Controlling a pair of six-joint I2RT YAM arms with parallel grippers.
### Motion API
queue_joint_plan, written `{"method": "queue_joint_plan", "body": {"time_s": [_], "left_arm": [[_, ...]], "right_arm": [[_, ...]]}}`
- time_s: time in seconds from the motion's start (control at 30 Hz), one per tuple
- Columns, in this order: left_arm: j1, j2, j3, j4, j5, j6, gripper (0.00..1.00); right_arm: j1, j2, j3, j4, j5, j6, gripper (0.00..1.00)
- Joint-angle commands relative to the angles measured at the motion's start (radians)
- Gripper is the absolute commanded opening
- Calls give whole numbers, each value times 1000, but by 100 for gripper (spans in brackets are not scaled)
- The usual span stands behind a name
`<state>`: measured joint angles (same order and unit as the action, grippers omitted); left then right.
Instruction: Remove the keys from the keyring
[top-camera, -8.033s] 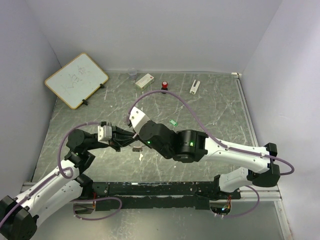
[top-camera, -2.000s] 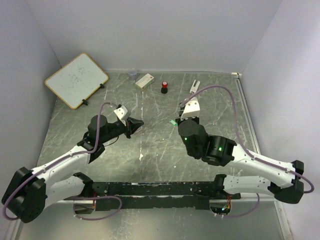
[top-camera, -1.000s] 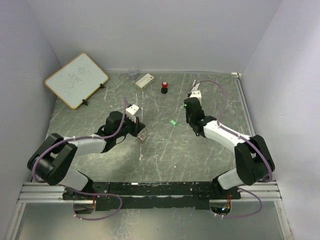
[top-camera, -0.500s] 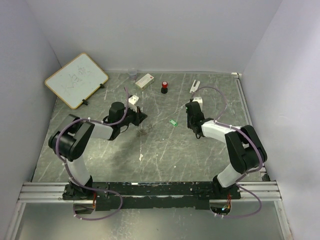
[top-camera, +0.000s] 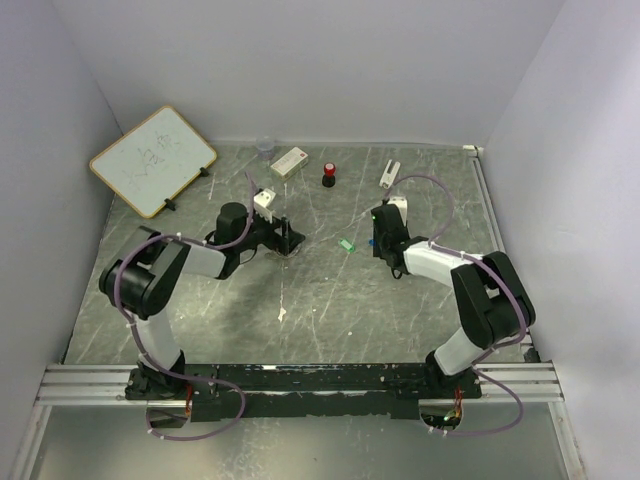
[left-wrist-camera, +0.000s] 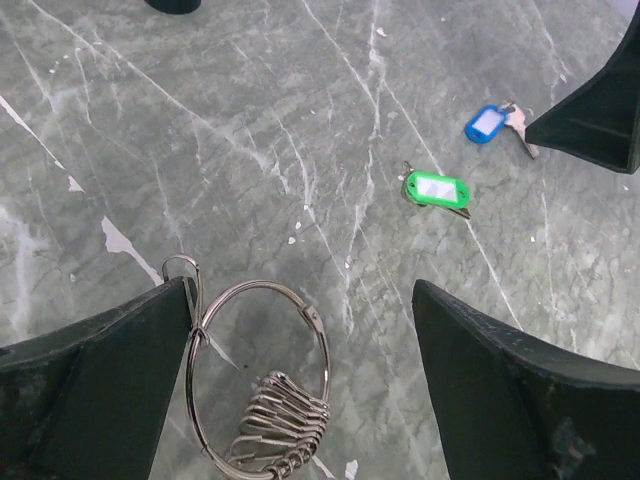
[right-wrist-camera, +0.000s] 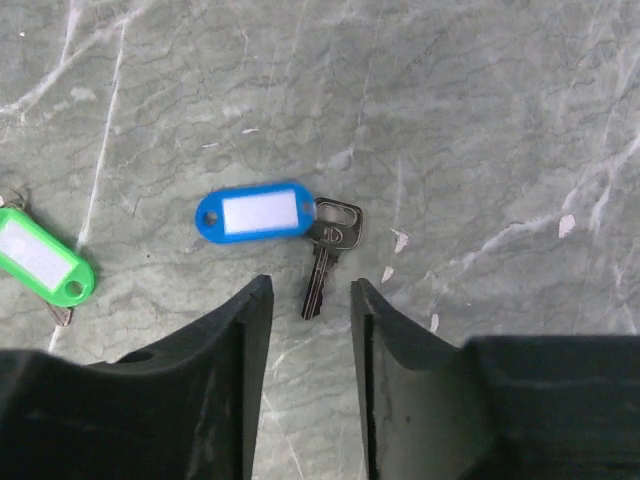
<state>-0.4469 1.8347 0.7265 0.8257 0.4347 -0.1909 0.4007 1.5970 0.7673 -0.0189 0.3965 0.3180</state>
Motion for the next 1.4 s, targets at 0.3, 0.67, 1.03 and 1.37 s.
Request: {"method": "queue_joint_plan", "body": {"time_s": [0.3,0.67,1.03,1.37], "left_arm": [[5,-224,-82,-17,-66,26,100],[4,-151,-69,-64,-84,69,100],[0,-8,153,-546,-264,110,100],[-13,-208,281,-862,-237,140,99]], "right_arm": [[-5,-261,-15,-96,37,51,40],[-5,-393,-54,-99,58,45,41],[-5,-402,-55,-89,34,40,41],[-4,-434,-54,-96,22,32,41]]}}
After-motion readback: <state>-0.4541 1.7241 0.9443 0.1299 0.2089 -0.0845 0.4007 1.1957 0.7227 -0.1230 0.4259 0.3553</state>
